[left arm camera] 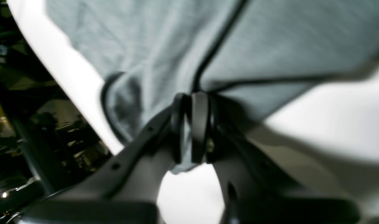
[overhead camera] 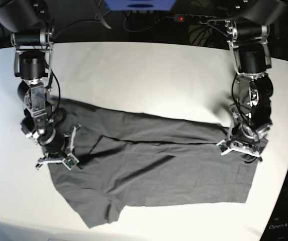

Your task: Fold the T-shirt properly

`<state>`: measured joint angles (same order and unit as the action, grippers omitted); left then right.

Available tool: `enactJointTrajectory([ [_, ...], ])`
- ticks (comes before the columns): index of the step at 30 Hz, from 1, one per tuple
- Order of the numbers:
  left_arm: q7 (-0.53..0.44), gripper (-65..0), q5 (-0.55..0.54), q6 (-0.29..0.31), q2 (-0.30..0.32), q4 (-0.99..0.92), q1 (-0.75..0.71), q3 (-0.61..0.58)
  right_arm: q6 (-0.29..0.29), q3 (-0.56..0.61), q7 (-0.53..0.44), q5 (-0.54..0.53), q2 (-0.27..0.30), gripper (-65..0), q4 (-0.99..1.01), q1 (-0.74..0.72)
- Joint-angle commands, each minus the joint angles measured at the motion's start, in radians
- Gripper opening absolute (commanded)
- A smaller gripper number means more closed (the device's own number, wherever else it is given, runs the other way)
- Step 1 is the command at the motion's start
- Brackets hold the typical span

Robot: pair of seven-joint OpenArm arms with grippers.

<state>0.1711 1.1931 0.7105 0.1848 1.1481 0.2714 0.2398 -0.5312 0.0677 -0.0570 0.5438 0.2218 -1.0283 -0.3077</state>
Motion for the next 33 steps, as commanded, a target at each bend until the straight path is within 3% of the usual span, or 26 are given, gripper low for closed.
enactJointTrajectory([
  [1, -0.005, -62.5, -0.002, -0.012, 0.008, 0.023, 0.03, 0.003, 0.01, -0.001, -0.024, -0.009, 0.014, -64.7, -0.017, -0.031],
  [9, -0.009, -62.6, -0.002, -0.056, 0.008, 0.025, 0.03, 0.003, 0.01, -0.001, -0.024, -0.009, 0.014, -64.7, -0.017, -0.029],
  [19, -0.005, -62.5, 0.003, -0.058, -0.035, 0.046, 0.11, 0.003, 0.01, -0.001, -0.024, -0.009, 0.009, -64.7, -0.017, -0.029],
  [33, -0.003, -62.5, 0.008, -0.058, -0.014, 0.033, 0.185, -0.001, 0.01, -0.001, -0.022, -0.009, 0.011, -64.7, -0.017, -0.035],
])
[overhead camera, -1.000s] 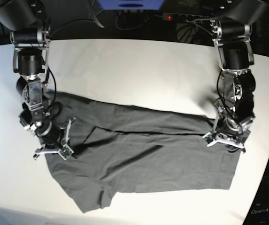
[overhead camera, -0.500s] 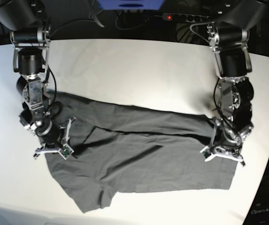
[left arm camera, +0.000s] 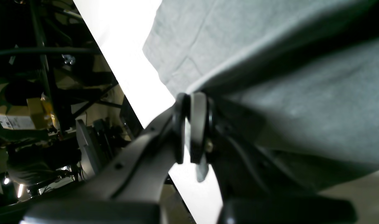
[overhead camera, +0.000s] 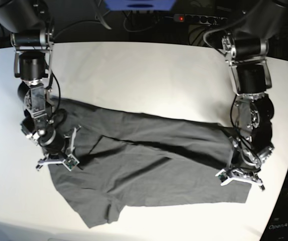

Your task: Fold the T-shirt properly

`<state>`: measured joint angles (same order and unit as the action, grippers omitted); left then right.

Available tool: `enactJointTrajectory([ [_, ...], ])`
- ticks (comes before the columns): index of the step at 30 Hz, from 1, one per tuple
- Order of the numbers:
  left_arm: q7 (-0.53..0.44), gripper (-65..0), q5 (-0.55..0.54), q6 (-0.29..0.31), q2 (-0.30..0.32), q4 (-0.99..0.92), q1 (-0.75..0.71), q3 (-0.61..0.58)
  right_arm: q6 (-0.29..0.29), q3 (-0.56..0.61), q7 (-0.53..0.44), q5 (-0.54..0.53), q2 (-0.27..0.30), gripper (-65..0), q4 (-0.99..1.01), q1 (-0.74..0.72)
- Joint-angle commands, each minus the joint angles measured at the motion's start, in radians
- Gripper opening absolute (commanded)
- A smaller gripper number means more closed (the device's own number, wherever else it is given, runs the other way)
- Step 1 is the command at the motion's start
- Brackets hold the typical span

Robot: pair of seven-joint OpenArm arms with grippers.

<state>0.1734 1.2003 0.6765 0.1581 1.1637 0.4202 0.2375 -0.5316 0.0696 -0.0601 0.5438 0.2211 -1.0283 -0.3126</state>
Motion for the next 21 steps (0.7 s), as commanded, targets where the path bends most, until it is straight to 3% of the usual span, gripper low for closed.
enactJointTrajectory([
  [1, -0.005, -62.5, 0.0, -0.024, 0.021, 0.017, 0.036, 0.0, 0.011, -0.003, -0.019, -0.009, 0.011, -64.7, -0.017, -0.032],
  [21, -0.013, -62.6, 0.0, -0.024, 0.056, 0.017, 0.006, 0.0, 0.011, -0.003, -0.013, -0.008, 0.034, -64.7, -0.017, -0.132],
])
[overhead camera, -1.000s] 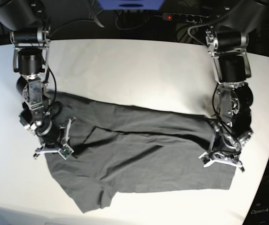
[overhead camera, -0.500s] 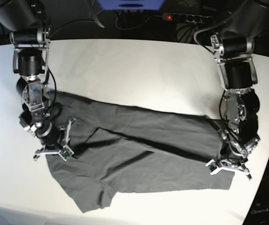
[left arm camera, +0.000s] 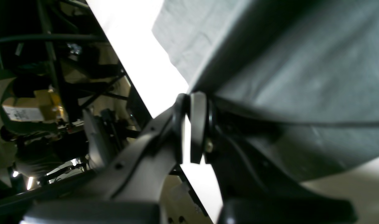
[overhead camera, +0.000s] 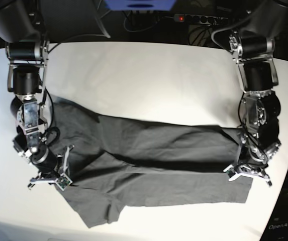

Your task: Fold the T-shirt properly

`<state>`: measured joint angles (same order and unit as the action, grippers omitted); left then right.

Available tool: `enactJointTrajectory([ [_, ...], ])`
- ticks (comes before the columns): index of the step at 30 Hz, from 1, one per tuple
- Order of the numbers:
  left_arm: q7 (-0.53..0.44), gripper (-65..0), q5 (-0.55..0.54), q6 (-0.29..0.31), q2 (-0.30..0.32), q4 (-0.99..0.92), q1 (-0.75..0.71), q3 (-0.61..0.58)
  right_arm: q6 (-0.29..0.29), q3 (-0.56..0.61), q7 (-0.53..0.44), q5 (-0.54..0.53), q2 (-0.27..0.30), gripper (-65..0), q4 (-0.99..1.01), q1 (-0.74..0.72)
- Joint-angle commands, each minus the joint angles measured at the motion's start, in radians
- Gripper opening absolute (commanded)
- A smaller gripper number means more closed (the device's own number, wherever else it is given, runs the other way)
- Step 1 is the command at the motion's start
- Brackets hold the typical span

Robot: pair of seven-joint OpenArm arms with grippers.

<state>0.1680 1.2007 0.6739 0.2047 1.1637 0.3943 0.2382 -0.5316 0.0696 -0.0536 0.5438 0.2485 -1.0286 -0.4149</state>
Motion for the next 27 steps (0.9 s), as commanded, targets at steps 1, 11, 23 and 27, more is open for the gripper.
enactJointTrajectory([
  [1, -0.008, -62.6, 0.0, -0.021, 0.006, 0.017, 0.027, -0.001, 0.011, -0.003, -0.021, -0.008, 0.013, -64.7, -0.017, -0.026],
  [11, -0.008, -62.4, 0.0, -0.021, -0.001, 0.017, 0.035, -0.001, 0.011, -0.004, -0.025, -0.008, 0.025, -64.6, -0.015, -0.002],
  [23, -0.011, -43.6, 0.0, -0.021, 0.002, 0.029, 0.036, -0.003, 0.011, -0.006, -0.025, -0.008, 0.021, -64.6, -0.015, 0.023],
  [27, -0.009, -42.7, -0.002, -0.021, 0.003, 0.025, 0.056, -0.024, 0.011, -0.006, -0.025, -0.008, 0.021, -64.6, -0.017, 0.038],
])
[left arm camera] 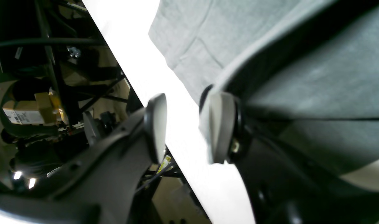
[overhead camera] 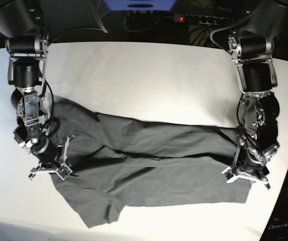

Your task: Fold the T-shirt properly

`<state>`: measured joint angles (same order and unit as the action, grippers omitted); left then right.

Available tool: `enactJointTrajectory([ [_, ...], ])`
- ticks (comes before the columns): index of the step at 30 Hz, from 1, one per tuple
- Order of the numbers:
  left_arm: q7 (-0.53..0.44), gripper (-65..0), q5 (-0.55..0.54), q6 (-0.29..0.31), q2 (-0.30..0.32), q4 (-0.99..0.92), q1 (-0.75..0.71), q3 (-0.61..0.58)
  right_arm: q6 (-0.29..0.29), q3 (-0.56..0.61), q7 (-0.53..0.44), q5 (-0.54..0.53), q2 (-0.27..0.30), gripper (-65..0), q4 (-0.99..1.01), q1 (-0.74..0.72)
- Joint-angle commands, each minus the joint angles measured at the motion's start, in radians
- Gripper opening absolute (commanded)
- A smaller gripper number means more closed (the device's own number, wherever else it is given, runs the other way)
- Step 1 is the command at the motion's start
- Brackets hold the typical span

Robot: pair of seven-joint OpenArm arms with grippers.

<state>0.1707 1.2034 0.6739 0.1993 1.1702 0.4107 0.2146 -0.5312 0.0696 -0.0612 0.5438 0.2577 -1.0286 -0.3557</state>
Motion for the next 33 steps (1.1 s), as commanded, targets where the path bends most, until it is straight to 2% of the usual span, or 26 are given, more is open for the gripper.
enactJointTrajectory([
  [1, -0.01, -42.7, -0.004, -0.021, 0.009, 0.021, 0.041, -0.002, 0.01, -0.006, -0.018, -0.008, 0.012, -64.6, -0.017, -0.018],
  [8, -0.004, -42.9, 0.005, -0.007, 0.012, 0.044, 0.061, -0.007, 0.01, -0.006, -0.013, -0.009, 0.01, -64.4, -0.017, -0.013],
  [10, -0.01, -43.0, 0.045, 0.024, 0.012, 0.098, 0.015, -0.007, 0.01, -0.006, -0.013, -0.009, 0.01, -64.4, -0.019, -0.003],
  [13, -0.027, -43.2, 0.076, 0.024, 0.016, 0.17, -0.065, -0.01, 0.01, -0.006, -0.016, -0.009, 0.01, -64.6, -0.019, -0.001],
  [15, -0.067, -47.0, 0.079, 0.024, 0.019, 0.182, -0.097, -0.01, 0.01, -0.006, -0.016, -0.009, 0.009, -64.6, -0.019, -0.001],
  [17, -0.082, -54.2, 0.085, 0.024, 0.019, 0.187, -0.112, -0.008, 0.01, -0.006, -0.016, -0.009, -0.004, -64.6, -0.019, -0.001],
  [20, -0.084, -61.9, 0.157, 0.024, 0.024, 0.15, -0.114, -0.001, 0.01, -0.006, -0.016, -0.009, -0.005, -64.7, -0.019, -0.001],
  [33, -0.089, -62.4, 0.174, 0.024, 0.029, 0.027, -0.114, -0.001, 0.01, -0.006, -0.018, -0.009, -0.008, -64.7, -0.019, -0.001],
])
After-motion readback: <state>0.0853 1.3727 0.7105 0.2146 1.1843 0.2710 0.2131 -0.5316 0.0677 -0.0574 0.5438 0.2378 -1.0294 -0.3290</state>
